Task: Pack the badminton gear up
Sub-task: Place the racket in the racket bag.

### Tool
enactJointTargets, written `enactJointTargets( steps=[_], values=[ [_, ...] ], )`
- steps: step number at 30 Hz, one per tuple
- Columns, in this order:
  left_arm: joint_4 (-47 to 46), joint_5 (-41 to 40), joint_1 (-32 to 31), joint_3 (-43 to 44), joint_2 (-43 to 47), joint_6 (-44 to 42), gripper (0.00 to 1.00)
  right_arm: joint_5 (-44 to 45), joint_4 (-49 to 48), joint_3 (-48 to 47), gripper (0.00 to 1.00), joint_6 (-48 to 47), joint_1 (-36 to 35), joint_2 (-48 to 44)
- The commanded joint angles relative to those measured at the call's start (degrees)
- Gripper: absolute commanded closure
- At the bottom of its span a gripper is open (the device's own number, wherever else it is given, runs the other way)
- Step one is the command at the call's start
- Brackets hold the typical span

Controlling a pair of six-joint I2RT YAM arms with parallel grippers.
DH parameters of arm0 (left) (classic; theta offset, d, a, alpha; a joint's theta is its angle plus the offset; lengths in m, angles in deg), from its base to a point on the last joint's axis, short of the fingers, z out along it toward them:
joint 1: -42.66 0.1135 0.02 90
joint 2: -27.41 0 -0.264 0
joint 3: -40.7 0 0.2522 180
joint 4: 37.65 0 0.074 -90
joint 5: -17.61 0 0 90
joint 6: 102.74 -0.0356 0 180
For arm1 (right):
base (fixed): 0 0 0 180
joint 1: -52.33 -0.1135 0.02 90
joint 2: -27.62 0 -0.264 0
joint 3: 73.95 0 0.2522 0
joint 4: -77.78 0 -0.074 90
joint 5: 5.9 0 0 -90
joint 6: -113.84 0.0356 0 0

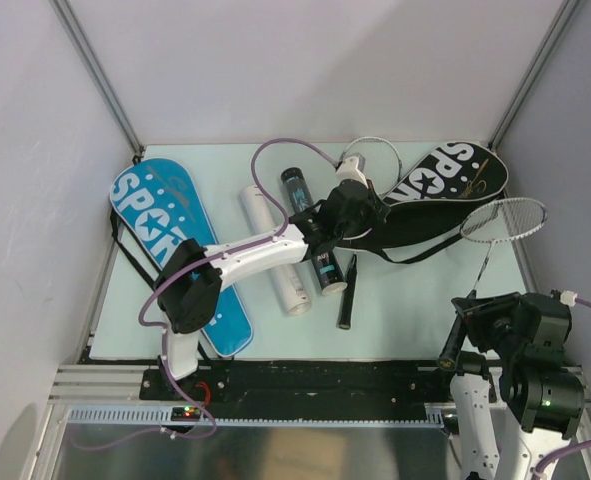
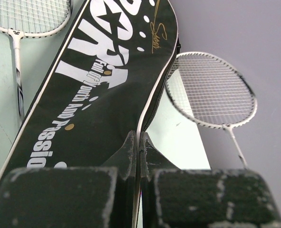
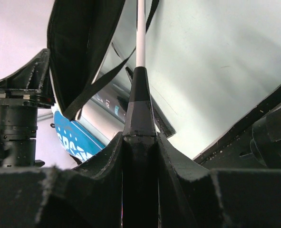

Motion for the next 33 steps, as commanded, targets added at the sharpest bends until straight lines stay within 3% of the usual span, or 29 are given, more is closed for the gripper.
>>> enactJointTargets(
  steps=[1,14,21,33],
  values=[
    [-2.1,-1.1,-0.2,3.0,-0.2,-1.3,1.0,2.2,0.4,-3.5,1.0,-1.7,0.1,0.6],
    [-2.2,0.8,-0.2,2.9,0.3,0.2,1.0,-0.4,-2.0,-1.0,1.0,0.9,0.4,-1.0],
    [-2.7,3.2,-0.7,1.8,1.8,2.1,1.0,-5.7,-10.0,6.8,1.0,6.3,0.4,-4.1],
    [-7.5,9.9,-2.2,-6.0,4.0,7.0,1.0,-7.6,-24.0,16.4,1.0,5.9,0.4,-9.1]
  ],
)
